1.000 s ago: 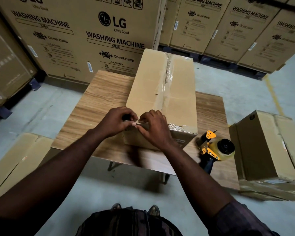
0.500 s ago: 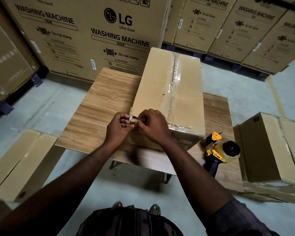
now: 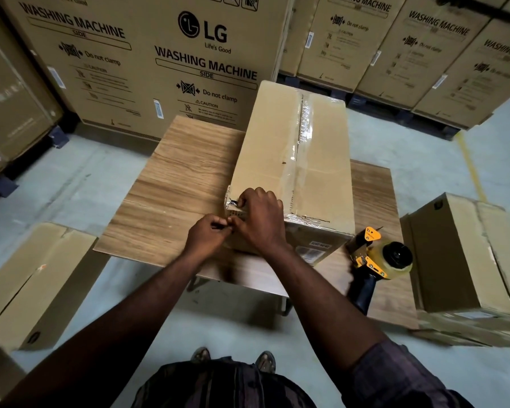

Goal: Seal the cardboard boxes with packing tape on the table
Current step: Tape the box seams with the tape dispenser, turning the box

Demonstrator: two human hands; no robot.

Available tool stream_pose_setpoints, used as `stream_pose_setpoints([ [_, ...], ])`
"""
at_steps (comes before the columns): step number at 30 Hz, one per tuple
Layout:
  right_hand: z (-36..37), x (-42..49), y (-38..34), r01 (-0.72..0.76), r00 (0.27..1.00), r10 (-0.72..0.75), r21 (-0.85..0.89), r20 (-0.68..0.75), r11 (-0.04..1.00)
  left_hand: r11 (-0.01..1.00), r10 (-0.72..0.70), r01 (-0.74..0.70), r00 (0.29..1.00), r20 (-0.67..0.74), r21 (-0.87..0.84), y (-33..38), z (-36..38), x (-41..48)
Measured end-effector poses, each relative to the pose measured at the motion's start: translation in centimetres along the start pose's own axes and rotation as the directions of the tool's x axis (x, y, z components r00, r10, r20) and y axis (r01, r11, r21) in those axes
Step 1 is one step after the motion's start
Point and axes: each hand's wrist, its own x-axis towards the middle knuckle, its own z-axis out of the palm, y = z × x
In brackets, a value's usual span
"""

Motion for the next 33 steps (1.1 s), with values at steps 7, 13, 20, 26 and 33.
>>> stream_pose_setpoints([
  [7, 0.1, -0.1, 0.0, -0.016, 1.0, 0.016, 0.065, -0.006, 0.998, 0.971, 0.222, -0.228, 0.97, 0.097, 0.065, 1.4, 0.5, -2.0],
  [13, -0.2, -0.1, 0.5, -0.017, 1.0, 0.018, 0.182, -0.004, 0.983, 0.943, 0.106, -0.19, 0.95, 0.293, 0.274, -0.1, 1.0, -1.6],
  [20, -0.9, -0.1, 0.8, -0.059, 0.998, 0.057, 0.37, 0.017, 0.927, 0.942, 0.21, -0.238, 0.968, 0.139, 0.236, 0.7, 2.2, -2.4],
  [26, -0.8, -0.2, 1.6, -0.121, 0.992, 0.123, 0.486, 0.027, 0.866, 0.945, 0.121, -0.148, 0.987, 0.107, 0.292, 0.7, 1.2, -1.9],
  [33, -1.1, -0.3, 1.5, -0.129, 0.991, 0.119, 0.51, 0.054, 0.851, 0.838, 0.273, -0.329, 0.944, 0.187, 0.435, 0.7, 2.8, -3.8],
])
